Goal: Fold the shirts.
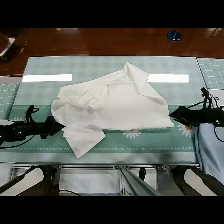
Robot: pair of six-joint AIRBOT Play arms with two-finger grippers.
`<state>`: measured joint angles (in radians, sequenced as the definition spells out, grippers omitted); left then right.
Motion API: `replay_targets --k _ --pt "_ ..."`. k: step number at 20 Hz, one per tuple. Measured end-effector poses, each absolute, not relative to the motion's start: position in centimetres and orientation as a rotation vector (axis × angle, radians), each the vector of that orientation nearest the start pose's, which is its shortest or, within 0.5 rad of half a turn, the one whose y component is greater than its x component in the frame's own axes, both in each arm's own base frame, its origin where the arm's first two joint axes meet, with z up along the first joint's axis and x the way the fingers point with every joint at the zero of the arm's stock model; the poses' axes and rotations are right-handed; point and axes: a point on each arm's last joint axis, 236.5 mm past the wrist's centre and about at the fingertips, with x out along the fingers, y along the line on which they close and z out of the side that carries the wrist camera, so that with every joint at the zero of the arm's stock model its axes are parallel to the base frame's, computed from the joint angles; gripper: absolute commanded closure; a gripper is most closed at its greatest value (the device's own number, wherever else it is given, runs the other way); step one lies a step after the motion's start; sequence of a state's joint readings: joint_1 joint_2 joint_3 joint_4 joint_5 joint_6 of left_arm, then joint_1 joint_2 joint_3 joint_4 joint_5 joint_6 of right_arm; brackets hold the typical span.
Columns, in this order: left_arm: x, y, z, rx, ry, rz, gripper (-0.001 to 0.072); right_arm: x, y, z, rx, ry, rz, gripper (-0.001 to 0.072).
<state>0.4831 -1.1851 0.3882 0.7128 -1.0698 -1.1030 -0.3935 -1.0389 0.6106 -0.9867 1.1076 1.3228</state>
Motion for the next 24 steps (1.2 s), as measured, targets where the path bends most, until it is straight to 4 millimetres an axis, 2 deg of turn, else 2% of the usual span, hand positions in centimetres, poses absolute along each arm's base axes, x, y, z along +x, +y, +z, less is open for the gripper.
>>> replay_targets --k 5,7,9,15,16,17,18,20,23,24 --pt "23.8 -5.6 -11.6 -0.972 1.405 -0.176 0.0687 23.4 0.5 -8.0 0.654 1.472 -0.012 0.0303" --pt "23.9 -5.6 -11.6 -0.97 1.405 -0.176 0.0687 22.6 0.8 -8.6 0.675 1.497 -0.029 0.0303" --pt "24.0 -5.6 -11.7 -0.968 1.404 -0.174 0.0687 22.8 0.9 -9.0 0.703 1.487 -0.045 0.0303" --pt "24.0 -5.5 -11.8 -0.964 1.403 -0.171 0.0687 25.9 2.0 -10.1 0.857 1.398 -0.051 0.0305" --pt "24.0 -5.5 -11.8 -0.964 1.402 -0.17 0.0687 26.4 2.4 -10.3 0.882 1.387 -0.047 0.0327" --pt "24.0 -5.5 -11.8 -0.963 1.402 -0.169 0.0687 26.7 2.9 -10.7 0.894 1.39 -0.039 0.0378" --pt "24.1 -5.4 -11.8 -0.963 1.401 -0.169 0.0687 27.2 3.4 -11.0 0.905 1.384 -0.031 0.0466" --pt "24.1 -5.4 -11.8 -0.961 1.399 -0.168 0.0687 28.2 4.3 -11.4 0.886 1.376 -0.006 0.069" --pt "25.2 -5.1 -11.2 -0.95 1.364 -0.172 0.0687 30.9 5.3 -10.1 0.806 1.335 0.071 0.069" --pt "26.2 -4.6 -10.7 -0.925 1.332 -0.177 0.0687 32.8 5.6 -8.5 0.793 1.292 0.107 0.069"
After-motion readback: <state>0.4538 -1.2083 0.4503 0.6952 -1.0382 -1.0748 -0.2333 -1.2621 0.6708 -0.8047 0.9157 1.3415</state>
